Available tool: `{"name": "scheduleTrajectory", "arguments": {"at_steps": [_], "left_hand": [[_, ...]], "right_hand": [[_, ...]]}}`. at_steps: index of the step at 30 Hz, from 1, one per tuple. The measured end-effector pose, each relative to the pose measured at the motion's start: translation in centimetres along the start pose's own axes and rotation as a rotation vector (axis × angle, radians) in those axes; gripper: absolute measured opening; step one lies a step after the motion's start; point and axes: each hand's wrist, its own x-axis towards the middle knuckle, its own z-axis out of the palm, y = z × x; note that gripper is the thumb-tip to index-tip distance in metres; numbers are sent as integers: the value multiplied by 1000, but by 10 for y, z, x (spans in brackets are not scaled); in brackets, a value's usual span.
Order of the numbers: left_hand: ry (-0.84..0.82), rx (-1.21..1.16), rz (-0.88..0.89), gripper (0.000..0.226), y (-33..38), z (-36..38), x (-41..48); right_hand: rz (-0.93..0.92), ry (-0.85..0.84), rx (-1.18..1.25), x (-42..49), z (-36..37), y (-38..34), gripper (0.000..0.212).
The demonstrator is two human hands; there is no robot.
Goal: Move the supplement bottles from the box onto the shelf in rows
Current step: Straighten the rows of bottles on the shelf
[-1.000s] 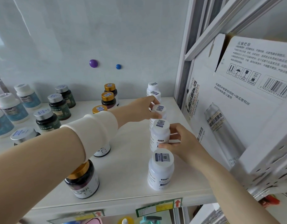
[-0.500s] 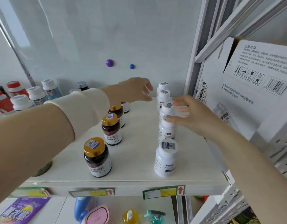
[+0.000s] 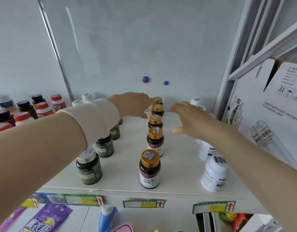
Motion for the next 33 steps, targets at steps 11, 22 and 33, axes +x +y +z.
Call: {"name": "scheduleTrajectory", "arguments": {"at_steps": [11,22,33], "left_hand": [[-7,-245,150,55,-18,36,17],[-42,-515,112,54,-12,55,35],[-122,-765,90,48,-18,58,44]], "right_hand": [[230,-82,242,-7,43,-26,70],[370,103,826,0,103,-28,68],[351,151,982,3,114,-24,44]]}}
